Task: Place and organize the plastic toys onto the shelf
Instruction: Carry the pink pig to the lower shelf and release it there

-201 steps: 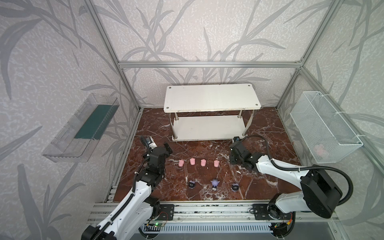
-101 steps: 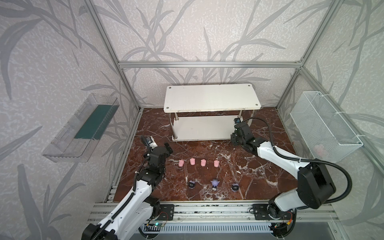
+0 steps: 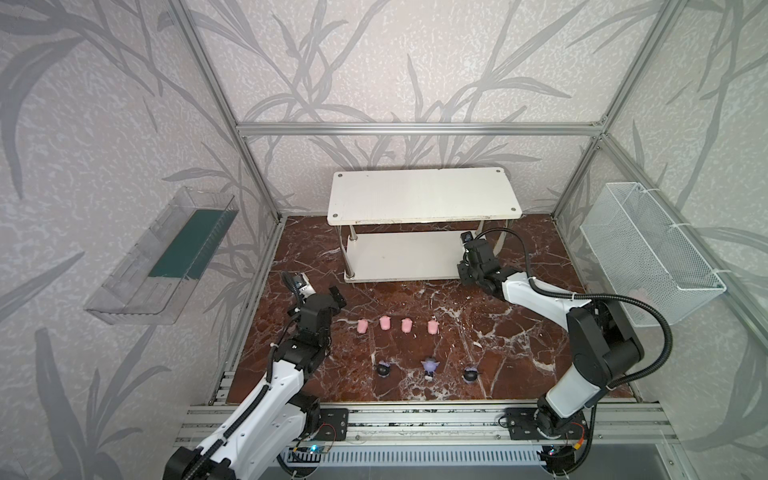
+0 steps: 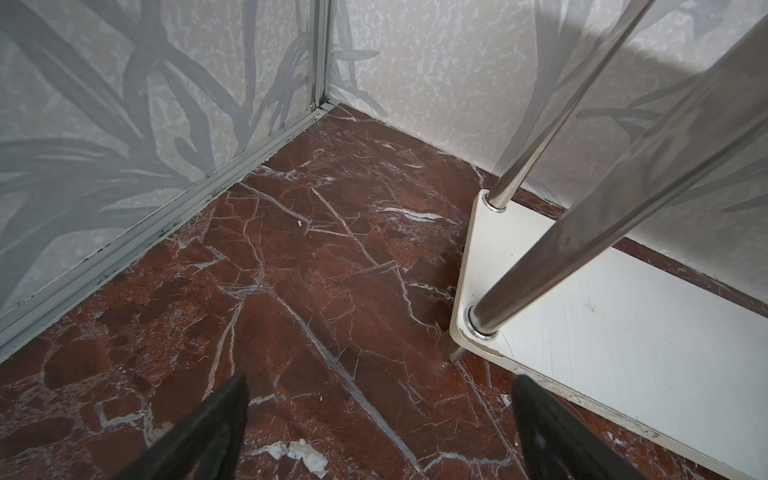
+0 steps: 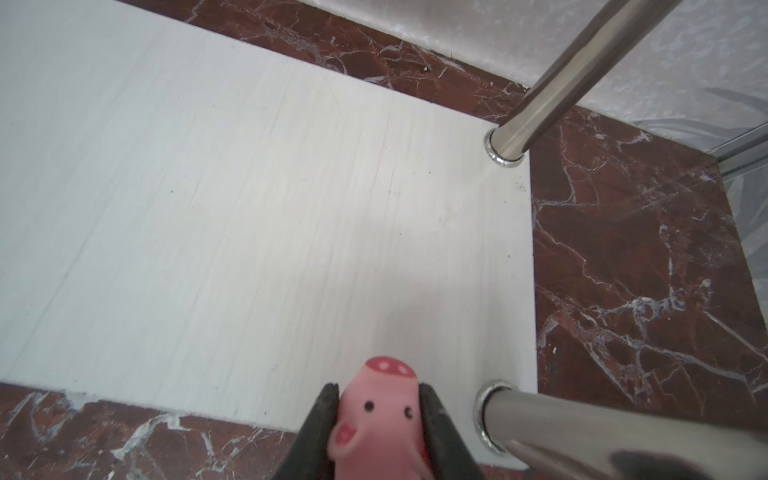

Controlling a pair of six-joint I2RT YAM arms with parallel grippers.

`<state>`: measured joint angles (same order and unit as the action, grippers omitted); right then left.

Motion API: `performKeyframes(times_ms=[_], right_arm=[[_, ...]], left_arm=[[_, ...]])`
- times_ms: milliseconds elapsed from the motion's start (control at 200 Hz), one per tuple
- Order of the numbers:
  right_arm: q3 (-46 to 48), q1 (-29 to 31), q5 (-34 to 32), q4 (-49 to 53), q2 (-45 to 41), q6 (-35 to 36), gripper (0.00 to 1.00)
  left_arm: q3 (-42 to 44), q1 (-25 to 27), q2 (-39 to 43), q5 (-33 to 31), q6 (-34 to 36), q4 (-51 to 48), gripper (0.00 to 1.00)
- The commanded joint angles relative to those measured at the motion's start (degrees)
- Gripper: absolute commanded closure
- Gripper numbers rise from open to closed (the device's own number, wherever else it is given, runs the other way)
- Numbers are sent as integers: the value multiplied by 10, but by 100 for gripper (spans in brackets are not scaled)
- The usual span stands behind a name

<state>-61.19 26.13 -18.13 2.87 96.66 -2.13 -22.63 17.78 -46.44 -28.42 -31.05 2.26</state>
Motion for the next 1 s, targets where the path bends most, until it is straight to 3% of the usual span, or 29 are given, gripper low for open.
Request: performKeyframes(times_ms=[0,545,994], right_arm=[[-23,-5,-18,-23,20,11,68],[-58,-24,-28,-33,83,21,66],[-71,-26,-28,-24,82,11,50]], left_arm=[[6,0,6,-6,-4,2,4],[8,1,-7,-5,-2,11,4],[10,1,-7,-7,-4,11,3]])
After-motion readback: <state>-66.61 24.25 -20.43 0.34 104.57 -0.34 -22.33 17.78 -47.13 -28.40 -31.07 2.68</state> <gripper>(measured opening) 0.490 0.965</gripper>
